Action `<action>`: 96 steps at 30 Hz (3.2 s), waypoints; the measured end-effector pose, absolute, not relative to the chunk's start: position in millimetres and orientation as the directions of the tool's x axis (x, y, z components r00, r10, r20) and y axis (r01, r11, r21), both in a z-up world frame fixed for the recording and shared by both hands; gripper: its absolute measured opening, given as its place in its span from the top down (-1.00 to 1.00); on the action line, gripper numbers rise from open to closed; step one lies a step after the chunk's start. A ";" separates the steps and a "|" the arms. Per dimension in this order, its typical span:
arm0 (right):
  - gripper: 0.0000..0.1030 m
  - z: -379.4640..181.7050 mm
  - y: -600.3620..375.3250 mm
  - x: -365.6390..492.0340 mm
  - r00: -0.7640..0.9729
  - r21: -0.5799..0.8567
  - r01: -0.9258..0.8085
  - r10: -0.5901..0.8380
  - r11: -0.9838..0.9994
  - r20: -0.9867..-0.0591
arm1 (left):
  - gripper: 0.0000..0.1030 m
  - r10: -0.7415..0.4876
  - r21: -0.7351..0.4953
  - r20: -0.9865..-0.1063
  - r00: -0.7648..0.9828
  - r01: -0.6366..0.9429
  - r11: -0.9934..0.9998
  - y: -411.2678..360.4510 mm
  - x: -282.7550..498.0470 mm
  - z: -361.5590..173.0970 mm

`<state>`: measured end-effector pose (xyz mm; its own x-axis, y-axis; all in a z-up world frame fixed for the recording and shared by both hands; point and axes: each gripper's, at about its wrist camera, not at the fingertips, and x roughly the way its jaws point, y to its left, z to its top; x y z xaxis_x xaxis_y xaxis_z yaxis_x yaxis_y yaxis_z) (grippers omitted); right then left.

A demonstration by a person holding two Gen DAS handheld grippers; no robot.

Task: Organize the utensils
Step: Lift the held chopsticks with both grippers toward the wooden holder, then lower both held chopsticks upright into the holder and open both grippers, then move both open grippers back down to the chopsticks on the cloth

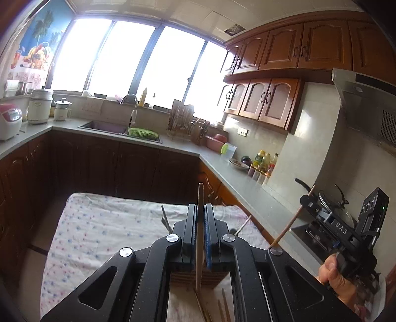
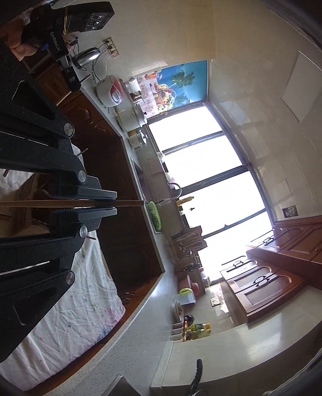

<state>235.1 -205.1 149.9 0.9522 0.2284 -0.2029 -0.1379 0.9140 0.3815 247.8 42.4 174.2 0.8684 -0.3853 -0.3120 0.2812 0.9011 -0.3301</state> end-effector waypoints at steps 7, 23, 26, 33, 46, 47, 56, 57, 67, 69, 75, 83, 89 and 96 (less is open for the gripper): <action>0.89 160.4 -198.7 275.6 0.974 0.355 -0.105 0.167 0.929 -0.150 | 0.93 -0.351 -0.324 -0.290 0.890 0.254 0.912 35.3 294.8 170.8; 0.89 84.1 -181.7 307.8 0.974 0.304 -0.069 0.130 0.950 -0.186 | 0.92 -0.324 -0.358 -0.413 0.851 0.176 0.917 9.7 358.9 88.7; 0.89 72.0 -182.3 308.8 0.964 0.305 -0.063 0.137 0.950 -0.226 | 0.91 -0.327 -0.352 -0.438 0.837 0.175 0.919 6.6 365.5 80.9; 0.89 62.0 -183.0 311.0 0.946 0.315 -0.064 0.159 0.947 -0.284 | 0.91 -0.322 -0.336 -0.447 0.834 0.178 0.925 3.2 368.7 85.2; 0.51 69.3 -194.1 309.9 0.932 0.374 -0.049 0.177 0.926 -0.316 | 0.21 -0.334 -0.346 -0.429 0.839 0.189 0.919 9.9 345.6 95.8; 0.42 71.6 -197.1 306.8 0.935 0.385 -0.047 0.177 0.922 -0.309 | 0.17 -0.335 -0.349 -0.424 0.842 0.190 0.918 11.5 341.7 96.8; -0.77 97.9 -224.1 258.4 0.960 0.443 -0.055 0.170 0.895 -0.223 | -0.52 -0.292 -0.366 -0.417 0.861 0.135 0.921 29.6 282.1 91.0; -0.78 98.3 -226.2 251.6 0.960 0.442 -0.056 0.169 0.895 -0.222 | -0.52 -0.295 -0.367 -0.418 0.859 0.137 0.920 29.0 274.0 89.0; -0.83 67.8 -239.5 190.9 0.932 0.458 -0.012 0.175 0.889 -0.316 | -0.55 -0.314 -0.373 -0.499 0.808 0.127 0.919 18.2 213.3 61.4; -0.83 59.3 -240.0 180.2 0.924 0.456 0.000 0.174 0.890 -0.340 | -0.55 -0.322 -0.378 -0.519 0.792 0.126 0.917 14.8 208.4 55.3; -0.83 35.1 -241.0 157.2 0.890 0.440 0.035 0.173 0.897 -0.422 | -0.55 -0.319 -0.380 -0.573 0.755 0.099 0.919 8.4 196.3 41.5; -0.83 5.1 -233.1 144.3 0.838 0.418 0.049 0.190 0.907 -0.511 | -0.55 -0.304 -0.359 -0.624 0.720 0.082 0.930 -3.2 191.6 30.3; -0.83 -9.3 -229.8 149.0 0.803 0.421 0.056 0.210 0.905 -0.559 | -0.55 -0.305 -0.335 -0.655 0.691 0.097 0.937 -14.4 203.6 21.2; -0.82 -20.4 -228.8 163.1 0.769 0.401 0.077 0.202 0.913 -0.607 | -0.54 -0.267 -0.252 -0.728 0.632 0.116 0.961 -41.7 234.7 9.0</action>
